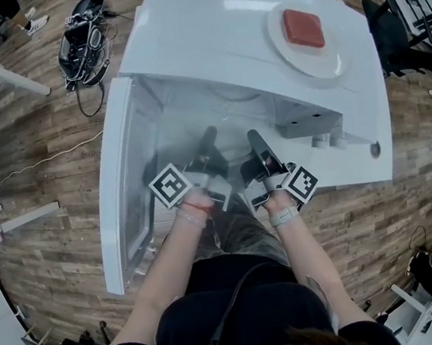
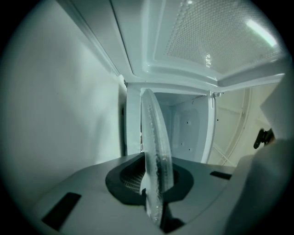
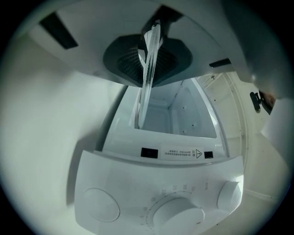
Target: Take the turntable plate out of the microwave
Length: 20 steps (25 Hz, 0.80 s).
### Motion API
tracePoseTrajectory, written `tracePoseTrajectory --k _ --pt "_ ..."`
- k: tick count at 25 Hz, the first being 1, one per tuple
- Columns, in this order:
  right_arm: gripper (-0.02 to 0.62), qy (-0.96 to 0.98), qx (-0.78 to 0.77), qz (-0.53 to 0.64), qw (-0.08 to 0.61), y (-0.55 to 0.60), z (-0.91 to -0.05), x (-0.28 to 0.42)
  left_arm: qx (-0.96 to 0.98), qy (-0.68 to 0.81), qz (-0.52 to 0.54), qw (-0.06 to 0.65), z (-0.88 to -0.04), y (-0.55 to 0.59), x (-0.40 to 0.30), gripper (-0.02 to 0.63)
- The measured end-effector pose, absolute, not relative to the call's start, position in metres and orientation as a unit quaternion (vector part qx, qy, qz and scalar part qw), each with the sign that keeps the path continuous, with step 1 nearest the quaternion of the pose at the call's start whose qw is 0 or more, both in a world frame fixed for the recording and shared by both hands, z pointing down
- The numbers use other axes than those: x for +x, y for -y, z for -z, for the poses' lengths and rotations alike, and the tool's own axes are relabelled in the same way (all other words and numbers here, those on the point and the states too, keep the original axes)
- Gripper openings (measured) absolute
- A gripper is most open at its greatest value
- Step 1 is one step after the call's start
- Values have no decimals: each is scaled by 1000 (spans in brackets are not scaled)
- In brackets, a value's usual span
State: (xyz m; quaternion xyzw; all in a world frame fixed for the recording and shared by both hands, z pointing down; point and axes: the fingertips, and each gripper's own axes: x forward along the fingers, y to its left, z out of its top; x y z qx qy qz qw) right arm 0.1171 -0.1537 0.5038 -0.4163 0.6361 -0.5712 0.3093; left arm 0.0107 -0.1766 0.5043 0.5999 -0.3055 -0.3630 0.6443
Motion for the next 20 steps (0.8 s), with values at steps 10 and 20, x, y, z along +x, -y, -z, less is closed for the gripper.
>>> tracePoseTrajectory --k 10,20 --pt "54 -661 -386 584 272 135 -509 109 607 302 349 647 -508 157 5 32" --pt "54 -642 -408 583 285 159 -513 126 615 293 344 646 -509 146 1 32"
